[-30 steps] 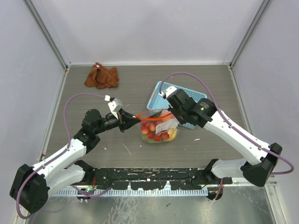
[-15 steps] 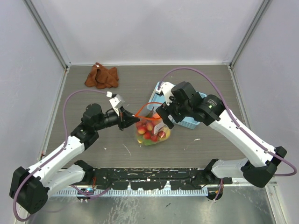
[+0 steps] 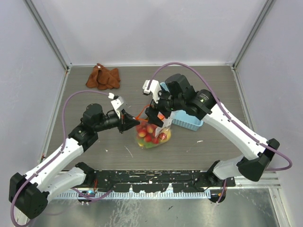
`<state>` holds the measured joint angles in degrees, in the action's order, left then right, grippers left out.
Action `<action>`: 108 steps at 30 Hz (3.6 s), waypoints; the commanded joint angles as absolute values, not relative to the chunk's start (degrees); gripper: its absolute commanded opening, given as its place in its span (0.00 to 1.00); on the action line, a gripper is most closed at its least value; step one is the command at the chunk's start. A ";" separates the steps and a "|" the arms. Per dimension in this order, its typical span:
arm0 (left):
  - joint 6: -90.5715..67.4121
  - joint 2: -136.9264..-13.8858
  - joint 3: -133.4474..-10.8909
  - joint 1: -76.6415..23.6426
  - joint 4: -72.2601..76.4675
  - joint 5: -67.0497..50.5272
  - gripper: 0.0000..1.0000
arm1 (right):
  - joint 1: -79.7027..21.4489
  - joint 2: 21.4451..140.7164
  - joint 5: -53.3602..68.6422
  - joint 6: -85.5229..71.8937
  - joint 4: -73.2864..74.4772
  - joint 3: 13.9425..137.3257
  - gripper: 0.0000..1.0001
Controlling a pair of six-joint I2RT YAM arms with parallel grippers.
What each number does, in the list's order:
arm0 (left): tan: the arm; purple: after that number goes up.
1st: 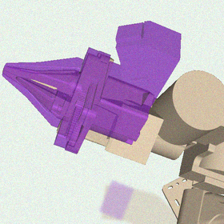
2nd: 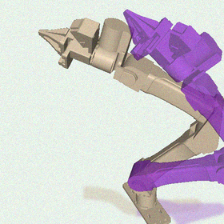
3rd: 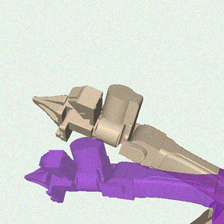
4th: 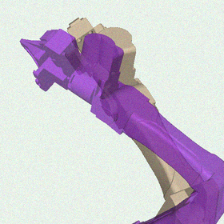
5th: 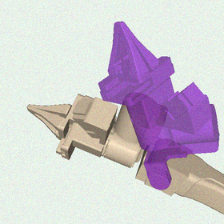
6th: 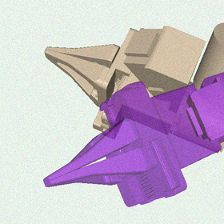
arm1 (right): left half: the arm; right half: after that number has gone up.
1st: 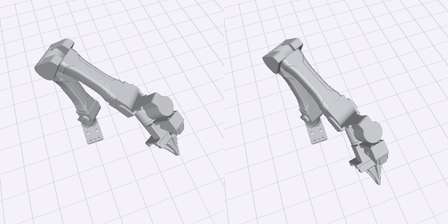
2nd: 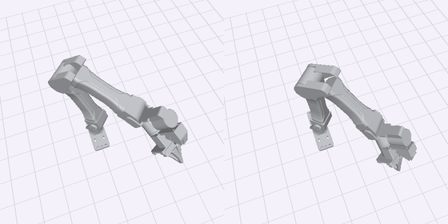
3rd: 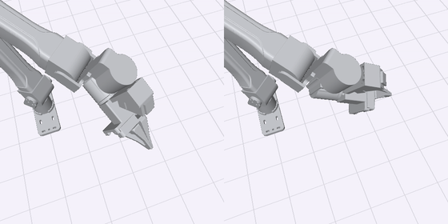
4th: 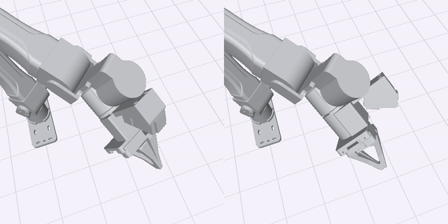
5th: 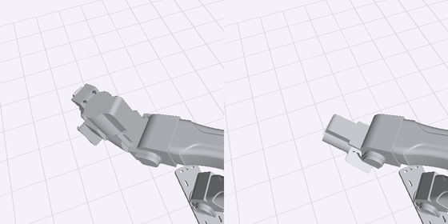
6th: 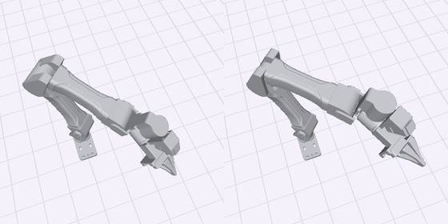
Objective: Place the food in the zip-top bag and seal the zipper
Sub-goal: Zip the zipper food storage bag at the center of the board.
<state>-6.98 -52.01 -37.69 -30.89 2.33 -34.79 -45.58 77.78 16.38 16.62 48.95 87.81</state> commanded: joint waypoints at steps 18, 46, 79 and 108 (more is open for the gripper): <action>-1.37 -49.08 -44.68 -31.21 -1.64 -39.45 0.00 | -45.99 87.72 41.34 49.99 40.07 89.45 0.85; -8.05 -46.95 -38.17 -31.47 5.81 -37.30 0.36 | -46.08 79.90 36.82 43.84 39.43 83.60 0.01; -11.58 -50.34 -30.83 -34.06 21.18 -36.55 0.25 | -46.06 74.00 37.33 37.46 30.76 76.24 0.01; -9.57 -49.14 -33.15 -34.96 17.68 -37.24 0.00 | -48.36 76.94 41.00 30.95 24.58 76.32 0.45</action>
